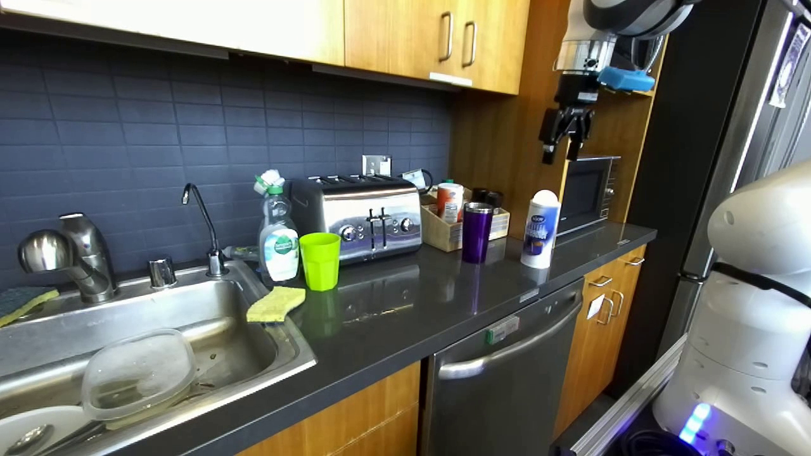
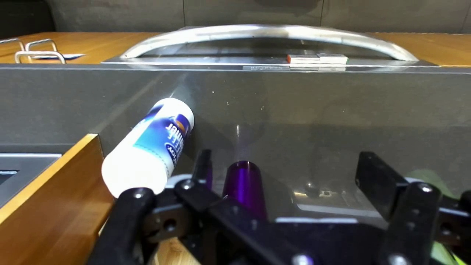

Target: Put the white can into the wooden box

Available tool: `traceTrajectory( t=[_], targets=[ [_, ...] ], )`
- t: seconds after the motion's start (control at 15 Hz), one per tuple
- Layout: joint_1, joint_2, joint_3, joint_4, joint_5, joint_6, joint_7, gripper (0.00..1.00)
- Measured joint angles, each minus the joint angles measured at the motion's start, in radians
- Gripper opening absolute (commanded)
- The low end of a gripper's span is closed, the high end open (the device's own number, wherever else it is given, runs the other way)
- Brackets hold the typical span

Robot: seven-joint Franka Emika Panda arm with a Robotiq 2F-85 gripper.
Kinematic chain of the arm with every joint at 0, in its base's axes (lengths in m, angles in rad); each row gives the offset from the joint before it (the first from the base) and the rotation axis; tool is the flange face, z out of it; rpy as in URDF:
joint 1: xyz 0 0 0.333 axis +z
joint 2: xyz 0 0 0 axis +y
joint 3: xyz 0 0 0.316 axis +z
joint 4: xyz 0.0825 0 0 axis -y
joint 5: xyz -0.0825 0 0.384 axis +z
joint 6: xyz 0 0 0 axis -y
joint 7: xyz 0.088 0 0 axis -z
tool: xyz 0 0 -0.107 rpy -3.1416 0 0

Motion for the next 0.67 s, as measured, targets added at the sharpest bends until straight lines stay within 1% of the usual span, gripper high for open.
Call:
traceTrajectory(
  t=[0.67],
  targets=[
    [-0.001, -0.124, -0.072, 0.001, 0.000, -0.142, -0.016, 1.00]
  ],
)
